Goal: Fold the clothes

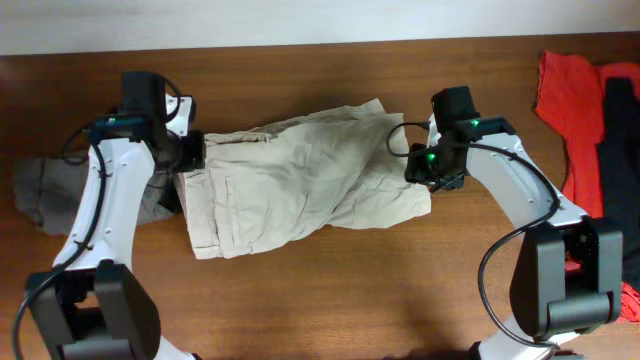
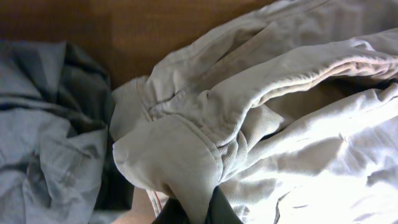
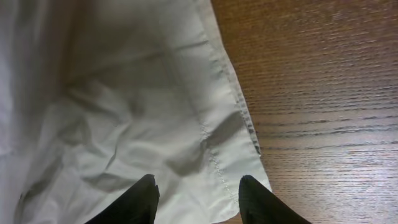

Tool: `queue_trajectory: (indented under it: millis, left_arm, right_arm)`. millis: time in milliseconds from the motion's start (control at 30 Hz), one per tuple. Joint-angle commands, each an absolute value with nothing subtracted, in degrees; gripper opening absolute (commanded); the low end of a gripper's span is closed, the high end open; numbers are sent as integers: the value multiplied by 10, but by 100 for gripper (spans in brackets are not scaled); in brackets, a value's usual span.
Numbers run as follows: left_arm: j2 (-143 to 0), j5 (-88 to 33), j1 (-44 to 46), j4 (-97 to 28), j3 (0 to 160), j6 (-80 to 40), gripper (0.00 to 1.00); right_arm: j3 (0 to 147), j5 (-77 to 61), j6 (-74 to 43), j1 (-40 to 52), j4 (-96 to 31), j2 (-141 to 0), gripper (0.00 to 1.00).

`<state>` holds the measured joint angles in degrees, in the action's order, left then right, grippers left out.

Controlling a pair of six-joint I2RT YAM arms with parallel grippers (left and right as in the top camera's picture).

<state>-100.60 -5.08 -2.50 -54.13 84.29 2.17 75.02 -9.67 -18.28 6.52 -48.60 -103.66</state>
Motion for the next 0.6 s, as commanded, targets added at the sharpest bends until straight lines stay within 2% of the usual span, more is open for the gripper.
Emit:
queue_trajectory:
  millis: [0,100,133,200,233,567]
  left_arm:
    - [-1025,-21,-28,-547,837,-5,2]
    - [-1051,-21,-27,-547,836,-5,2]
    - [-1062,-21,-27,-547,836,-5,2]
    - [-1075,-21,-27,-548,836,-5,2]
    - [-1079,-21,-27,-548,836,-5,2]
    - [-1087,-21,-27,-547,836,-5,1]
  right_arm:
    - [747,-83,-192,63,-477,-1030,47]
    - [747,-113,-183,63,-424,-1030,44]
    - [747,-159,-157,64,-386,-1030,39]
    - [747,-198,-154,64,-334,-1032,20]
    - [747,-199,-155,64,-314,-1034,14]
    - [747,-221,-215,64,-134,-1143,10]
